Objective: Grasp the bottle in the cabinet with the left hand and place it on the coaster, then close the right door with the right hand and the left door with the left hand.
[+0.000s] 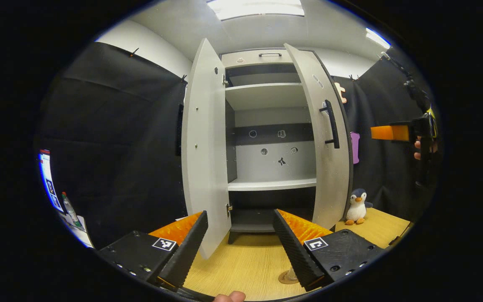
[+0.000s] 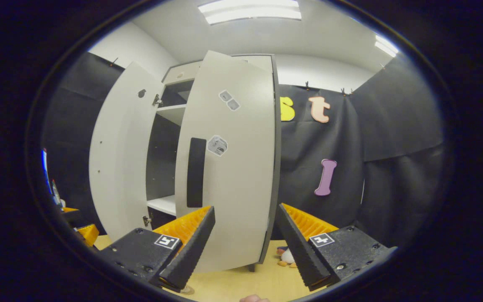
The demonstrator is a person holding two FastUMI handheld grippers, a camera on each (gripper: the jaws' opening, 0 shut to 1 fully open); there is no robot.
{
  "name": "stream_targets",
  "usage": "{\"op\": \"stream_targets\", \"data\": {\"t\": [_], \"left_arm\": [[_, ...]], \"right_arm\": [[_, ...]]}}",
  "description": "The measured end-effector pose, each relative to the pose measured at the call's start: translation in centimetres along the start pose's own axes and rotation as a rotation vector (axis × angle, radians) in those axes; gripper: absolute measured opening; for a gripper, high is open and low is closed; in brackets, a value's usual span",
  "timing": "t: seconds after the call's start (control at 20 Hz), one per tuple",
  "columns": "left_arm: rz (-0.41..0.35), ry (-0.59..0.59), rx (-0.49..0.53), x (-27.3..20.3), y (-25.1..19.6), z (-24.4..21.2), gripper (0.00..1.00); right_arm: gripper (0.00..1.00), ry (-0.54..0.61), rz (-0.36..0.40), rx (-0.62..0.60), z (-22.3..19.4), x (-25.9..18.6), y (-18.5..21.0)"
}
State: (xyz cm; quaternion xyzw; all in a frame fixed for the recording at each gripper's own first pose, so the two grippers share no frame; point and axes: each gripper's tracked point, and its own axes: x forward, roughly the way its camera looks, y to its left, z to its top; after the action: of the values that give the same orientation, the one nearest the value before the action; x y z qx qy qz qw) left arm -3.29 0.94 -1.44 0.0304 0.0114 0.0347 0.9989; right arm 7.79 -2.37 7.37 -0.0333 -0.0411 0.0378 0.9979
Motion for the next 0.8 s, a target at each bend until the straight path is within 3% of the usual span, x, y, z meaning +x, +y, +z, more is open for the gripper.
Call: {"op": "stream_targets", "data": {"t": [0.2,0.25,0.5,0.6,0.7,0.8], "left_arm": [[-0.042,0.006,-0.043,0.1,-1.5,0.2,0.95],[-0.047,0.004,-0.047,0.1,-1.8,0.3,0.95],[-0.075,0.01,-0.058,0.2,-2.9,0.2,0.95],[-0.097,0.016,-0.081,0.2,-3.5,0.1,0.95],[-0.117,0.018,-0.12,0.0,-3.8,0.4,0.94],[-0.083,-0.011,-0.145,-0.2,-2.3,1.9,0.95]], "right_arm": [[0.98,0.03,-0.03,0.05,-3.2,-2.5,0.1],[0.94,0.039,-0.034,0.063,-4.0,-3.1,0.2],[0.98,0.078,-0.06,0.065,-7.5,-5.8,-0.1],[0.94,0.108,-0.052,0.035,-9.1,-6.4,0.4],[0.98,0.133,-0.024,0.034,-10.2,-7.1,1.3],[0.94,0.132,0.006,0.055,-10.4,-7.4,2.4]]}}
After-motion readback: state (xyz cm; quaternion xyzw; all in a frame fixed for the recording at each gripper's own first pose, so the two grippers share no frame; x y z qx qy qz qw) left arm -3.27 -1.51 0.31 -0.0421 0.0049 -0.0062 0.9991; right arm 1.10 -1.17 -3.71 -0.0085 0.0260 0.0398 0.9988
